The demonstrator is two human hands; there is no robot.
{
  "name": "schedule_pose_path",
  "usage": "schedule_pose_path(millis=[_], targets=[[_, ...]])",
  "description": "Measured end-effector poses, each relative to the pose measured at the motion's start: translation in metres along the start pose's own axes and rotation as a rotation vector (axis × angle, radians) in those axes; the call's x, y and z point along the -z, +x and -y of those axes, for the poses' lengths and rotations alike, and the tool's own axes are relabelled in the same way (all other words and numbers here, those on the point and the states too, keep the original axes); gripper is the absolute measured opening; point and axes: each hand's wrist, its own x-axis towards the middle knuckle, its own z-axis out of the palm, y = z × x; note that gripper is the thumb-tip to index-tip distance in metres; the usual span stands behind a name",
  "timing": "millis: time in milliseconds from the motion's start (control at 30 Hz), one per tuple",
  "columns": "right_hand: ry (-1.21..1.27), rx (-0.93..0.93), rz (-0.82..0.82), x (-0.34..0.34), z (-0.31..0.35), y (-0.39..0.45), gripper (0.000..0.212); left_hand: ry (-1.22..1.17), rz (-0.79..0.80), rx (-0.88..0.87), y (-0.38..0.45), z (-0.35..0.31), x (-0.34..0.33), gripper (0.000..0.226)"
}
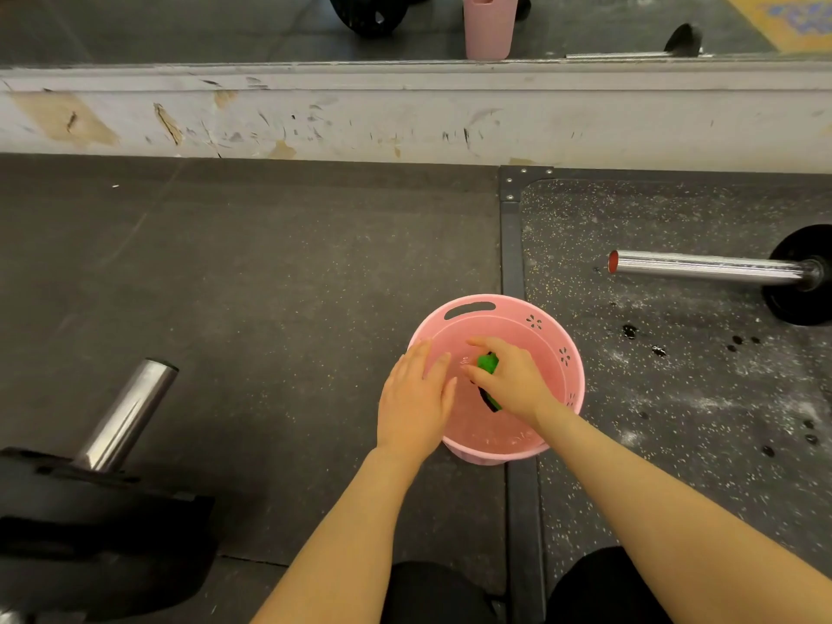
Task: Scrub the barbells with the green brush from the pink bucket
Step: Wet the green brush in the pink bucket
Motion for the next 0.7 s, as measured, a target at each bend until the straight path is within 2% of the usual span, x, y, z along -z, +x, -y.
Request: schedule_pose_path(millis=[267, 367, 500, 700], targets=[[-0.007, -0.014, -0.018, 0.003, 0.002, -0.002, 0.028, 0.005, 0.007, -0.003, 0.0, -0.002, 0.002, 0.04], [-0.017, -0.02, -0.02, 0.004, 0.004, 0.0, 0.016, 0.007, 0.0, 0.0, 0.0, -0.003, 0.003, 0.039], [-0.011, -0.057, -0.023, 0.006, 0.007, 0.001, 0.039, 0.006, 0.003, 0.008, 0.001, -0.003, 0.003, 0.04], [-0.059, -0.064, -0.044, 0.008, 0.009, 0.002, 0.038, 0.005, 0.019, 0.017, 0.001, -0.004, 0.005, 0.041]])
